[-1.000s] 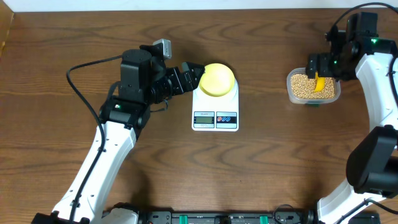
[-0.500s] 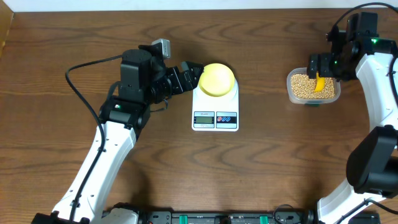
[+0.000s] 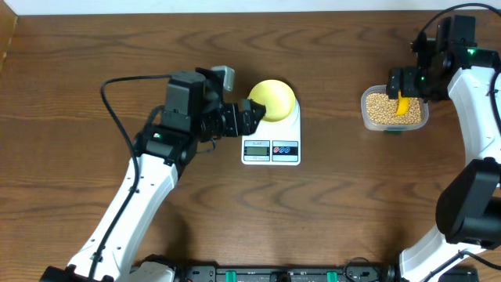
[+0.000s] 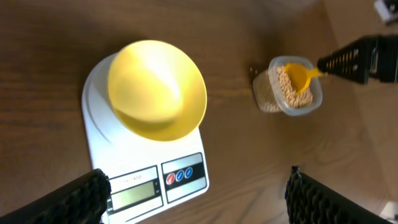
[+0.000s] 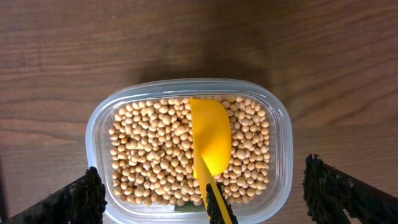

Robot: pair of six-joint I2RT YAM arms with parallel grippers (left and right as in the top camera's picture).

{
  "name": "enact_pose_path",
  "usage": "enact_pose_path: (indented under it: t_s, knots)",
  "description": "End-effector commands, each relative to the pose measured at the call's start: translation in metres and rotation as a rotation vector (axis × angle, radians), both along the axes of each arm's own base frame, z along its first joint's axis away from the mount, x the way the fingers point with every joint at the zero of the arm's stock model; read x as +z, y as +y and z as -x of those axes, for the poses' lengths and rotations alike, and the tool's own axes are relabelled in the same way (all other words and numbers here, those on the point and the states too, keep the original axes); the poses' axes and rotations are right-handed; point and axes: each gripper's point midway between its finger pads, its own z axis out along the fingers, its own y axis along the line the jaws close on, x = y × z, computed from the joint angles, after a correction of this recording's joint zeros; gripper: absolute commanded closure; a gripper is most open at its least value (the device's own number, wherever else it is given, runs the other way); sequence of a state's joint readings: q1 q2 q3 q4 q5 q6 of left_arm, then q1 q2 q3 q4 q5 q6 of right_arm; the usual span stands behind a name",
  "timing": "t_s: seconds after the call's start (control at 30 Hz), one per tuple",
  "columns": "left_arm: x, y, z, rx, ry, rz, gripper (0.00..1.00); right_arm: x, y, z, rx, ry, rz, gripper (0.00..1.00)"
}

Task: Scoop item into bowl and weigh 50g on scale
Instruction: 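Move the left gripper down toward the scale's front buttons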

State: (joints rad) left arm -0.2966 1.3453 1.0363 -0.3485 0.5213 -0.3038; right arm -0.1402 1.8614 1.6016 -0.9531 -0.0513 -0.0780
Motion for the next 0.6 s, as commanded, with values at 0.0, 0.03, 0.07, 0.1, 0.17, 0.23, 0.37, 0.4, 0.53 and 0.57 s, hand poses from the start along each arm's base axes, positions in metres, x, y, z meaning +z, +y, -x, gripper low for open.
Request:
enact_pose_path:
  t_s: [0.0, 0.03, 0.07, 0.1, 0.17, 0.23, 0.37, 0.4, 0.53, 0.57]
  knots:
    - [-0.003, 0.001, 0.001, -0.034, -0.027, -0.041, 0.09, 0.015, -0.003, -0.002, 0.007, -0.037, 0.017, 0.01]
    - [-0.004, 0.002, 0.0, -0.027, -0.032, -0.051, 0.09, 0.015, -0.003, -0.002, 0.007, -0.037, 0.017, 0.01]
    - [-0.005, 0.004, -0.001, -0.02, -0.038, -0.064, 0.09, 0.015, -0.003, -0.002, 0.007, -0.037, 0.017, 0.01]
    - [-0.005, 0.005, -0.002, -0.015, -0.045, -0.077, 0.09, 0.015, -0.003, -0.002, 0.007, -0.037, 0.017, 0.01]
    - [-0.008, 0.008, -0.005, 0.004, -0.06, -0.117, 0.09, 0.015, -0.003, -0.002, 0.007, -0.037, 0.017, 0.01]
    - [-0.01, 0.007, -0.005, 0.009, -0.072, -0.151, 0.09, 0.015, -0.003, -0.002, 0.007, -0.037, 0.017, 0.01]
    - [-0.008, -0.005, 0.002, -0.039, -0.099, -0.198, 0.09, 0.015, -0.003, -0.002, 0.007, -0.037, 0.017, 0.01]
    - [-0.009, -0.005, 0.002, -0.03, -0.101, -0.221, 0.09, 0.015, -0.003, -0.002, 0.007, -0.037, 0.017, 0.01]
    - [-0.016, 0.006, 0.0, 0.046, -0.123, -0.361, 0.09, 0.015, -0.003, -0.002, 0.007, -0.037, 0.017, 0.01]
    - [-0.017, 0.009, 0.0, 0.059, -0.129, -0.394, 0.09, 0.015, -0.003, -0.002, 0.007, -0.037, 0.017, 0.01]
